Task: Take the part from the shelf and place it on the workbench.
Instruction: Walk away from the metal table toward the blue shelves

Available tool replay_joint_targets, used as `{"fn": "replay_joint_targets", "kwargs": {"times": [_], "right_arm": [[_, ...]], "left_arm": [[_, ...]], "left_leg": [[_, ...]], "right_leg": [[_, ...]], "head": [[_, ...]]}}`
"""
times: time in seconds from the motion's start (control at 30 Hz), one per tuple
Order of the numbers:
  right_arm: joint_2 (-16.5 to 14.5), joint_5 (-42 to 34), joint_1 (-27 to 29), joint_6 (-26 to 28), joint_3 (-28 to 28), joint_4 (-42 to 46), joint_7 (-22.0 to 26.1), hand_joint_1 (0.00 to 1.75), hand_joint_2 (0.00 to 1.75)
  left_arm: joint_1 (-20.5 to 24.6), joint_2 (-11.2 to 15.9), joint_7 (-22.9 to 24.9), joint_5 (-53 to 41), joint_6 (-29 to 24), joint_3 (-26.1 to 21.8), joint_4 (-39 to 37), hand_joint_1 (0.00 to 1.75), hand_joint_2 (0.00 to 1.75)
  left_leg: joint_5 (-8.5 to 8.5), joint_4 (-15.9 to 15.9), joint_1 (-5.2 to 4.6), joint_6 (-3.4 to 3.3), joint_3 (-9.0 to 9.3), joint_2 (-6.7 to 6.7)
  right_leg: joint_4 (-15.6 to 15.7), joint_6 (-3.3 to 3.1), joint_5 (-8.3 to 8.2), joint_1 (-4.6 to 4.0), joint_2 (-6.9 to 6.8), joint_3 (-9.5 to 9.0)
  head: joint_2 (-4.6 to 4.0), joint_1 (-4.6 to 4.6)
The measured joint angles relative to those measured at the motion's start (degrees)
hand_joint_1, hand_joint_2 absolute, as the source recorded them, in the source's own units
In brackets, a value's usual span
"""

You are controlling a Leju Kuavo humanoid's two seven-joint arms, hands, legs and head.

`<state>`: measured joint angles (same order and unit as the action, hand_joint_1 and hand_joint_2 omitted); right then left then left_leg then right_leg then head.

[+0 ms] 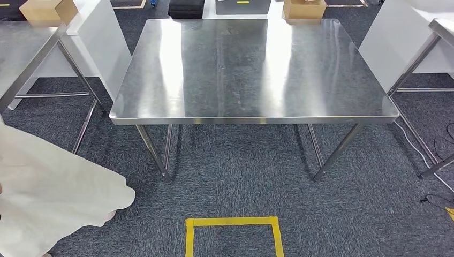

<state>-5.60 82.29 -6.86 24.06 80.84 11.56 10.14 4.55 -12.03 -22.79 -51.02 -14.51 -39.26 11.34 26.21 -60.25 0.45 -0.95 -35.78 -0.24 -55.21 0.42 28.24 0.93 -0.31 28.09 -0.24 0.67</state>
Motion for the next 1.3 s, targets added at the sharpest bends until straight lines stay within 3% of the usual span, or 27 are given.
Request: {"fn": "replay_joint_targets", "kwargs": {"times": [0.1, 0.13, 0.17, 0.2, 0.27, 0.33, 0.43, 0.5, 0.6, 0.63, 0.67, 0.7, 0.77, 0.8, 0.87, 0.9, 0.97, 1.0, 1.07, 1.13, 1.17, 1.2, 1.23, 1.3], "right_arm": [[-0.04, -0.19, 0.18, -0.03, -0.01, 0.0, -0.1, 0.0, 0.0], [-0.09, -0.27, 0.27, -0.04, -0.01, 0.0, -0.17, 0.0, 0.0], [-0.12, -0.36, 0.36, -0.04, -0.01, 0.0, -0.22, 0.0, 0.0], [-0.16, -0.43, 0.43, -0.04, -0.01, 0.0, -0.26, 0.0, 0.0], [-0.23, -0.49, 0.43, -0.04, -0.01, 0.0, -0.28, 0.0, 0.0], [-0.26, -0.5, 0.36, -0.04, -0.01, 0.0, -0.28, 0.0, 0.0], [-0.26, -0.5, 0.32, -0.04, -0.01, 0.0, -0.28, 0.0, 0.0], [-0.25, -0.5, 0.34, -0.04, -0.01, -0.01, -0.28, 0.0, 0.0], [-0.29, -0.49, 0.37, -0.04, -0.01, -0.02, -0.28, 0.0, 0.0], [-0.27, -0.49, 0.38, -0.04, -0.01, -0.02, -0.27, 0.0, 0.0], [-0.25, -0.48, 0.39, -0.04, -0.01, -0.02, -0.25, 0.0, 0.0], [-0.22, -0.48, 0.38, -0.04, -0.01, -0.01, -0.18, 0.0, 0.0], [-0.16, -0.57, 0.27, -0.04, -0.01, -0.01, 0.03, 0.0, 0.0], [-0.15, -0.66, 0.18, -0.04, -0.01, -0.01, 0.14, 0.0, 0.0], [-0.15, -0.85, 0.09, -0.03, -0.01, -0.02, 0.18, 0.0, 0.0], [-0.15, -0.94, 0.09, -0.03, -0.01, -0.02, 0.1, 0.0, 0.0], [-0.14, -1.11, 0.11, 0.01, -0.01, -0.02, -0.12, 0.0, 0.0], [-0.15, -1.16, 0.09, 0.05, -0.01, -0.02, -0.23, 0.0, 0.0], [-0.15, -1.24, 0.09, 0.16, -0.01, -0.02, -0.37, 0.0, 0.0], [-0.19, -1.26, 0.2, 0.22, -0.01, -0.02, -0.44, 0.0, 0.0], [-0.21, -1.25, 0.26, 0.22, -0.01, -0.02, -0.45, 0.0, 0.0], [-0.22, -1.24, 0.31, 0.22, -0.01, -0.02, -0.45, 0.0, 0.0], [-0.23, -1.22, 0.33, 0.22, -0.01, -0.02, -0.45, 0.0, 0.0], [-0.3, -1.19, 0.3, 0.22, -0.01, -0.03, -0.45, 0.0, 0.0]], "left_arm": [[-0.12, 0.02, 0.1, -0.06, -0.1, 0.0, 0.0, 0.0, 0.0], [-0.18, 0.03, 0.16, -0.08, -0.13, 0.0, 0.0, 0.0, 0.0], [-0.24, 0.05, 0.24, -0.1, -0.14, 0.0, 0.0, 0.0, 0.0], [-0.28, 0.09, 0.28, -0.1, -0.16, 0.0, 0.0, 0.0, 0.0], [-0.26, 0.16, 0.32, -0.1, -0.21, 0.0, 0.0, 0.0, 0.0], [-0.17, 0.18, 0.32, -0.1, -0.25, 0.0, 0.0, 0.0, 0.0], [-0.18, 0.16, 0.33, -0.11, -0.25, 0.0, 0.0, 0.0, 0.0], [-0.16, 0.12, 0.34, -0.12, -0.25, 0.0, 0.0, 0.0, 0.0], [-0.09, 0.08, 0.41, -0.12, -0.16, 0.0, 0.0, 0.0, 0.0], [-0.08, 0.07, 0.47, -0.12, -0.07, 0.0, 0.0, 0.0, 0.0], [-0.07, 0.07, 0.55, -0.12, 0.04, 0.0, 0.0, 0.0, 0.0], [-0.04, 0.06, 0.65, -0.14, 0.18, 0.0, 0.0, 0.0, 0.0], [0.14, 0.03, 0.93, -0.28, 0.44, 0.0, 0.0, 0.0, 0.0], [0.33, 0.03, 1.09, -0.38, 0.53, 0.0, 0.0, 0.0, 0.0], [0.83, 0.06, 1.39, -0.5, 0.62, 0.0, 0.0, 0.0, 0.0], [1.05, 0.08, 1.51, -0.5, 0.63, 0.0, 0.0, 0.0, 0.0], [1.31, 0.12, 1.72, -0.45, 0.66, 0.0, 0.0, 0.0, 0.0], [1.34, 0.15, 1.77, -0.44, 0.69, 0.0, 0.0, 0.0, 0.0], [1.37, 0.21, 1.79, -0.41, 0.75, 0.0, 0.0, 0.0, 0.0], [1.37, 0.27, 1.79, -0.31, 0.78, 0.0, 0.0, 0.0, 0.0], [1.34, 0.29, 1.78, -0.26, 0.78, 0.0, 0.0, 0.0, 0.0], [1.31, 0.3, 1.77, -0.21, 0.78, -0.01, 0.0, 0.0, 0.0], [1.3, 0.3, 1.75, -0.19, 0.78, -0.01, 0.0, 0.0, 0.0], [1.36, 0.38, 1.7, -0.13, 0.78, -0.03, 0.0, 0.0, 0.0]], "left_leg": [[6.65, -10.18, 0.3, 0.83, -3.83, 0.04], [7.69, -12.8, 0.37, 1.06, -4.57, 0.05], [7.62, -13.5, 0.46, 1.2, -4.37, 0.07], [6.47, -11.8, 0.59, 1.26, -3.02, 0.09], [3.45, -4.36, 0.8, 1.11, 1.53, 0.12], [2.07, 0.74, 0.7, 0.55, 4.23, 0.05], [1.53, 1.71, 0.32, -0.73, 4.14, 0.01], [0.75, 2.39, 0.38, -1.8, 3.95, 0.11], [-0.13, 2.72, 0.35, -2.57, 3.11, 0.26], [-0.37, 2.69, 0.32, -2.54, 2.76, 0.28], [-0.6, 2.67, 0.31, -2.46, 2.46, 0.29], [-0.82, 2.64, 0.32, -2.31, 2.22, 0.28], [-1.2, 2.58, 0.33, -1.9, 1.95, 0.23], [-1.35, 2.52, 0.24, -1.6, 1.89, 0.19], [-1.63, 2.49, 0.06, -0.94, 1.84, 0.14], [-1.81, 2.56, 0.04, -0.55, 1.84, 0.11], [-1.71, 2.33, 0.27, 0.15, 1.61, 0.1], [-0.69, 1.32, 0.41, 0.43, 1.14, 0.11], [3.57, -4.26, 0.6, 0.8, -1.14, 0.09], [7.49, -11.7, 0.66, 1.05, -3.92, 0.08], [7.98, -13.59, 0.67, 1.07, -4.41, 0.09], [7.38, -13.33, 0.67, 0.98, -3.85, 0.09], [5.86, -10.8, 0.66, 0.77, -2.2, 0.09], [2.71, -3.01, 0.54, 0.02, 2.29, 0.12]], "right_leg": [[-0.09, -0.79, -0.77, 0.06, -0.26, 0.67], [-0.2, -0.78, -0.9, 0.01, -0.31, 0.94], [-0.35, -0.73, -0.98, -0.01, -0.33, 1.15], [-0.57, -0.66, -1.0, -0.01, -0.32, 1.3], [-1.11, -0.48, -0.92, -0.09, -0.27, 1.56], [-1.58, 0.08, -0.87, -0.46, -0.24, 1.94], [-1.62, 1.25, -1.21, -0.74, -0.22, 2.49], [-3.3, 1.6, -0.03, -0.64, -0.1, 3.46], [-13.4, 1.3, 5.32, -0.23, 0.05, 7.93], [-16.49, 1.48, 6.54, -0.12, 0.06, 9.13], [-17.63, 1.87, 6.86, -0.04, 0.06, 9.29], [-16.26, 2.41, 6.21, 0.04, 0.06, 8.16], [-8.04, 3.38, 3.59, 0.32, 0.05, 3.18], [-4.11, 3.43, 2.5, 0.28, 0.13, 1.08], [-0.49, 2.63, 1.61, 0.05, 0.27, -0.58], [-0.55, 2.05, 1.4, -0.22, 0.35, -0.38], [-0.5, 0.96, 0.85, 0.02, 0.27, -0.21], [-0.42, 0.38, 0.5, 0.19, 0.22, -0.14], [-0.42, -0.51, -0.11, 0.26, 0.11, 0.23], [-0.62, -0.89, -0.46, -0.05, 0.04, 0.89], [-0.75, -0.93, -0.54, -0.2, 0.02, 1.15], [-0.89, -0.93, -0.58, -0.31, 0.01, 1.31], [-1.02, -0.91, -0.59, -0.4, 0.03, 1.37], [-1.23, -0.83, -0.59, -0.7, 0.08, 1.41]], "head": [[0.0, -0.87], [0.0, -0.96], [0.0, -1.02], [0.0, -1.1], [0.0, -1.31], [0.0, -1.31], [0.0, -1.02], [0.0, -0.85], [0.0, -0.09], [0.0, 0.08], [0.0, 0.16], [0.0, 0.26], [0.0, 0.46], [0.0, 0.56], [0.0, 0.47], [0.0, 0.36], [0.0, 0.14], [0.0, -0.07], [0.0, -0.71], [0.0, -1.15], [0.0, -1.22], [0.0, -1.26], [0.0, -1.32], [0.0, -1.47]]}}
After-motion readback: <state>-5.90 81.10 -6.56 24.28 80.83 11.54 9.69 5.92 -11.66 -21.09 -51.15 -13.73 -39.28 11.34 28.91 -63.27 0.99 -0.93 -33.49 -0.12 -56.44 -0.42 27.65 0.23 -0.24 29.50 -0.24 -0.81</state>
